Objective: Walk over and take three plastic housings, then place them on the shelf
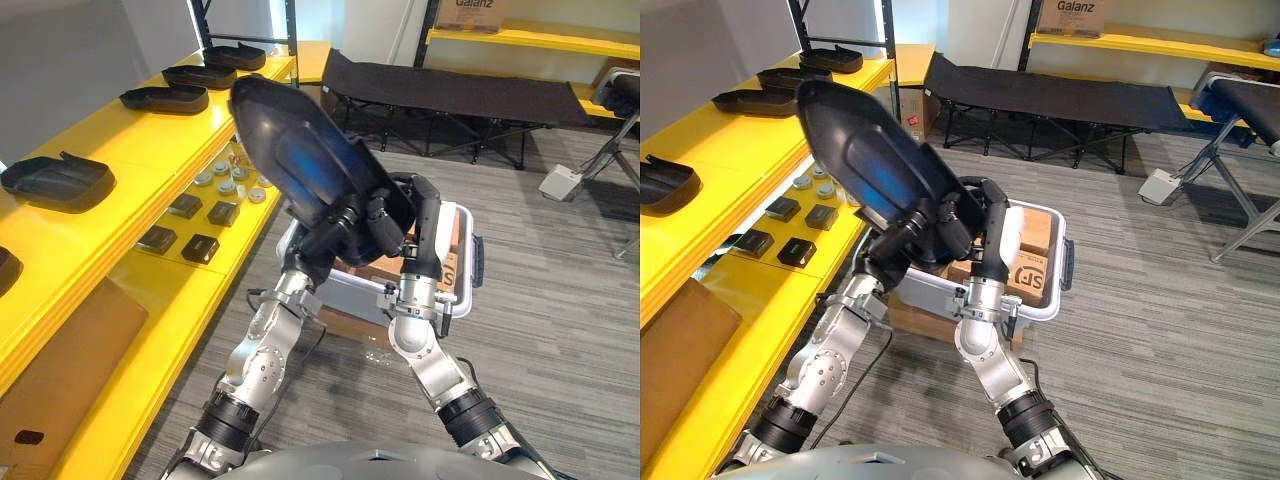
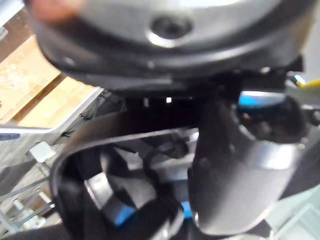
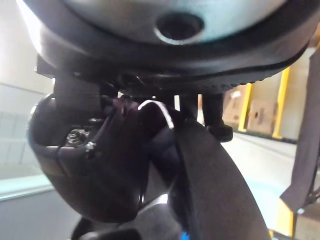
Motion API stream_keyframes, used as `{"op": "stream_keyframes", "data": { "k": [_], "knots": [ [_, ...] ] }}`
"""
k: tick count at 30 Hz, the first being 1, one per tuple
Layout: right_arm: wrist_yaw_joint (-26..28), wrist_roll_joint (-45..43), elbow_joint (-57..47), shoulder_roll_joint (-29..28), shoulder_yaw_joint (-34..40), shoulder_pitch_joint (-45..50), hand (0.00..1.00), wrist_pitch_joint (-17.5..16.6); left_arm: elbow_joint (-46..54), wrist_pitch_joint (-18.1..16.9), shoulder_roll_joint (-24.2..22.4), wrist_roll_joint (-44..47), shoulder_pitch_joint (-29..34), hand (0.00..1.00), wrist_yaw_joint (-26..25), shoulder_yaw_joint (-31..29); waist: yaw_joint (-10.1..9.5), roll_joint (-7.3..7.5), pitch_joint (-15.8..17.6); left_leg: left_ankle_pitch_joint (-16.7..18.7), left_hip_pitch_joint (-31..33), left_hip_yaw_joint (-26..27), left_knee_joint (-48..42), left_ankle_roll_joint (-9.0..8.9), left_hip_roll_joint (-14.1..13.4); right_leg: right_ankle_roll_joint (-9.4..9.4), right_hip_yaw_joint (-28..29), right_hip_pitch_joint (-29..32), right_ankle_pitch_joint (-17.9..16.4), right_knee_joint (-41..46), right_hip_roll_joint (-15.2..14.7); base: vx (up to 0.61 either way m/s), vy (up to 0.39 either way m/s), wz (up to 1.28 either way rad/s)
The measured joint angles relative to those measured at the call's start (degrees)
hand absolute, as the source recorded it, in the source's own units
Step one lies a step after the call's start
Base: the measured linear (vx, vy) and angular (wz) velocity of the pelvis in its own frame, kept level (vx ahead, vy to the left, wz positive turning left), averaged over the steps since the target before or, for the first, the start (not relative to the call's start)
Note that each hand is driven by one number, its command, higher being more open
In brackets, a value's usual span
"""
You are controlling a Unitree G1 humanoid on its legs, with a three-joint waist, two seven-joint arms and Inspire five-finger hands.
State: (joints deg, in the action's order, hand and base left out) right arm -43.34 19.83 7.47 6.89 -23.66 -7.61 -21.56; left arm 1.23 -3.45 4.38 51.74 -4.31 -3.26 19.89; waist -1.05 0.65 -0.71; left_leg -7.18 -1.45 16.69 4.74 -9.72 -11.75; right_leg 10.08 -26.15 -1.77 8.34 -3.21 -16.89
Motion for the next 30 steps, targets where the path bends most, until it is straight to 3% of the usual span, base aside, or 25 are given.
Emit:
{"op": "stream_keyframes", "data": {
  "k": [10, 16, 17, 22, 23, 25, 26, 30],
  "knots": [
    [3.6, -1.1, -0.5, -2.7, -0.6, 2.8, 0.0, -1.9, 0.0, -4.2, 0.2, 9.8, 3.5, 0.0, 0.7, 1.3, 0.09, 0.1, -0.1, 0.4, -0.1, 0.0, 0.0, -0.06, 0.2, -0.11, -0.4, -0.3, -0.1, 0.0, -0.1, 0.01, 0.002, 0.01],
    [4.2, -1.0, -0.7, -2.7, -2.0, 4.6, 0.0, -3.0, -1.1, -6.8, 0.5, 16.7, 5.3, 0.0, 4.1, 2.3, 1.17, 0.15, 0.0, 0.5, -0.2, 0.2, 0.0, -0.19, 0.1, -0.38, -0.4, -0.3, -0.3, 0.1, -0.1, 0.0, 0.0, 0.0],
    [4.4, -1.0, -0.7, -2.7, -2.3, 4.6, 1.0, -3.0, -1.2, -7.5, 0.6, 17.4, 5.4, 0.0, 4.3, 2.5, 1.23, 0.18, 0.0, 0.5, -0.2, 0.2, 0.0, -0.2, 0.1, -0.39, -0.4, -0.3, -0.3, 0.1, -0.1, 0.0, 0.0, 0.0],
    [5.8, -2.9, -1.0, -2.6, -3.9, 4.9, 1.0, -3.3, -1.2, -12.4, 0.5, 14.0, 6.1, 0.0, 3.5, 3.3, 1.18, 0.33, 0.1, 0.6, -0.3, 0.2, 0.0, -0.25, 0.1, -0.41, -0.4, -0.3, -0.4, 0.2, -0.1, 0.0, 0.0, 0.0],
    [7.3, -4.9, -1.0, -2.4, -5.5, 6.1, 1.0, -3.7, -1.0, -16.5, 0.0, 5.2, 6.1, 0.0, -0.8, 3.2, 1.0, 0.51, 0.1, 0.6, -0.5, 0.3, 0.0, -0.28, 0.1, -0.51, -0.4, -0.4, -0.4, 0.3, -0.1, 0.0, 0.0, 0.0],
    [8.9, -6.6, -0.8, -2.0, -6.6, 7.8, 1.0, -3.7, -0.4, -18.6, -0.9, -2.8, 6.1, 0.0, -5.2, 2.2, 0.7, 0.66, 0.1, 0.7, -0.8, 0.3, 0.0, -0.3, 0.1, -0.61, -0.4, -0.6, -0.6, 0.5, -0.1, 0.0, 0.0, 0.0],
    [10.6, -9.1, -0.3, -1.1, -8.4, 9.6, 1.0, -3.6, 0.2, -20.5, -1.6, -11.0, 6.0, 0.0, -10.0, 0.6, 0.71, 0.78, 0.1, 1.0, -1.1, 0.4, 0.0, -0.32, 0.0, -0.49, -0.4, -0.7, -1.0, 1.0, -0.2, 0.0, 0.0, 0.0],
    [15.2, -16.9, 0.4, -1.7, -11.4, 11.4, 1.0, -3.8, 3.5, -21.2, -1.7, -37.5, 6.0, 0.0, -24.4, -2.8, 0.7, 0.8, 0.1, 1.0, -1.1, 0.3, 0.0, -0.33, 0.0, -0.62, -0.5, -0.6, -1.3, 1.3, -0.2, 0.0, 0.0, 0.0]
  ]
}}
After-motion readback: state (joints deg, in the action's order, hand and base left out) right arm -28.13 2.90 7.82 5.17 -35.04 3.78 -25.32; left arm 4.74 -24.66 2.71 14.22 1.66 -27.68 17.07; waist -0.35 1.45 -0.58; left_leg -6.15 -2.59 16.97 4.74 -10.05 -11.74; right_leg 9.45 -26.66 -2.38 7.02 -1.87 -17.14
